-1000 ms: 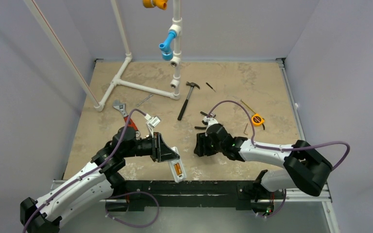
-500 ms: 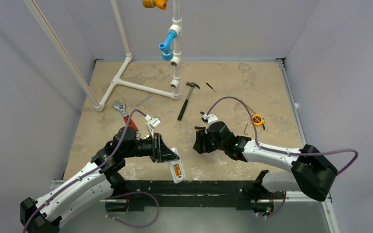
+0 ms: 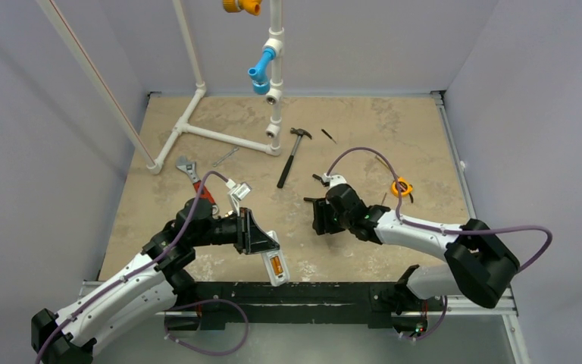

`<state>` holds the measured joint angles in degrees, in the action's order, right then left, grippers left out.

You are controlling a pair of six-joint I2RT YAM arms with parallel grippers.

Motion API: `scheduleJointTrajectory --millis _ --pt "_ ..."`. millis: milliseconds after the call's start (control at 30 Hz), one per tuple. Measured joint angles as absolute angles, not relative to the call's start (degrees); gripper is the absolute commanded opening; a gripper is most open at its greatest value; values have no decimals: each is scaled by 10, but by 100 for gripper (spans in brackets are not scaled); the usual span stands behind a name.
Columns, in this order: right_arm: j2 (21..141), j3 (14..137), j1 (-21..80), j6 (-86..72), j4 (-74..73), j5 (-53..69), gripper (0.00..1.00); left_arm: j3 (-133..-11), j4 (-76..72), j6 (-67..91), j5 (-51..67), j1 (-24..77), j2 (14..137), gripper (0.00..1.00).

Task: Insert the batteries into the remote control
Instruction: Pick up the battery cover at the center of the board.

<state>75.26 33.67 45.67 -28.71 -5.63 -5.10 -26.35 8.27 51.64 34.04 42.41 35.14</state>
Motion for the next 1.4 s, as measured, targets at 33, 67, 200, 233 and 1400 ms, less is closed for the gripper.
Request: scheduleJointTrajectory --millis 33,67,200,233,1400 --pt "757 338 456 -287 -57 -53 55 -263 83 516 340 424 351 0" --pt "760 340 456 -286 -58 -55 55 -263 83 516 340 424 351 0" --pt "777 357 453 -284 -56 -57 55 -263 86 515 340 424 351 0" --pt "781 359 453 -284 -55 -57 54 -263 87 514 340 424 351 0" --pt "661 270 486 -327 -112 -38 50 -263 65 515 342 424 379 0"
